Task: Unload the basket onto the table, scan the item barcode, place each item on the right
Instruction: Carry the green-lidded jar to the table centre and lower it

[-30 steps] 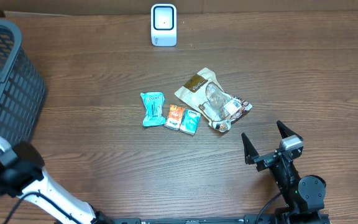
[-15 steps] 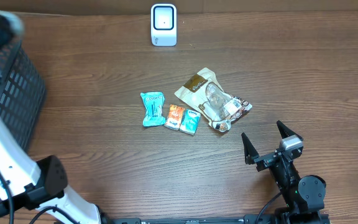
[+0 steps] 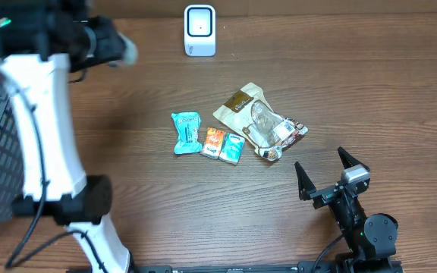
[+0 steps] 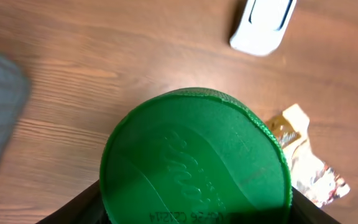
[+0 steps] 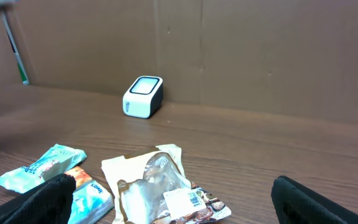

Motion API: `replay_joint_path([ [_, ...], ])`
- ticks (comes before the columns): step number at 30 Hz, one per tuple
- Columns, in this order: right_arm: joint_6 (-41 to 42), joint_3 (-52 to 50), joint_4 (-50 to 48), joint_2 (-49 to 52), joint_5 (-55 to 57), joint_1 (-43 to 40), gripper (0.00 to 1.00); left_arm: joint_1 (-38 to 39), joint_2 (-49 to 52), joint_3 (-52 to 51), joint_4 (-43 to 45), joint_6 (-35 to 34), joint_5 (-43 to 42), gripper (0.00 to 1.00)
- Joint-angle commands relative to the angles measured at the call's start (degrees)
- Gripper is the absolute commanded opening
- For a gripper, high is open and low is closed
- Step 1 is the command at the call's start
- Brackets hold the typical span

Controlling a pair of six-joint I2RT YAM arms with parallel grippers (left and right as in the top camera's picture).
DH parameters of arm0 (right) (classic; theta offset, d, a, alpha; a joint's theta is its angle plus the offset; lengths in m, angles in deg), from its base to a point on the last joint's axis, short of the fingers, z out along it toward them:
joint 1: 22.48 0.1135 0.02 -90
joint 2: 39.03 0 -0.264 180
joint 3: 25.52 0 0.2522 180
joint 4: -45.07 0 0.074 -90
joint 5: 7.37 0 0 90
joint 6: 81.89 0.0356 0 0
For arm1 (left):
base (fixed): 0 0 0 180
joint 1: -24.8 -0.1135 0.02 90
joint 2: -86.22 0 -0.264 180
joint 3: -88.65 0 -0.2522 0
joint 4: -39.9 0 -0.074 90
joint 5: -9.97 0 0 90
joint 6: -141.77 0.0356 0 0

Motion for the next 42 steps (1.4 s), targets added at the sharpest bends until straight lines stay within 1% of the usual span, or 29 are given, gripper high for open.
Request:
replay_joint_path([
  [1, 0.09, -0.61, -0.28, -0.68, 0.46, 0.24, 1.0, 3.58, 5.92, -0.9, 0.11, 1.11, -0.39, 0.58],
  [11, 0.09, -0.61, -0.28, -0.68, 0.46, 0.24, 1.0, 10.64, 21.46, -0.94, 0.9, 1.09, -0.37, 0.57],
  [17, 0.09, -0.61, -0.28, -0.68, 0.48, 0.24, 1.0, 13.86, 26.93, -0.94, 2.8, 1.09, -0.39, 0.56],
  [25, 0.09, -0.61, -0.28, -0.68, 0.46, 0.24, 1.0, 17.88, 27.52, -0.98, 7.26, 0.9, -0.35, 0.56],
  [30, 0.09, -0.61, -0.28, -0.68, 0.46, 0.24, 1.0, 20.13, 27.69, -1.01, 6.56, 0.81, 2.99, 0.56],
  [33, 0.11, -0.61, -0.28, -0.68, 0.48, 0.24, 1.0, 21.0, 27.89, -1.01, 5.99, -0.72, 5.38, 0.57],
  [42, 0.11, -0.61, -0.28, -0.68, 0.48, 0.24, 1.0, 21.51, 28.02, -1.77, 5.29, -2.21, 6.01, 0.56],
])
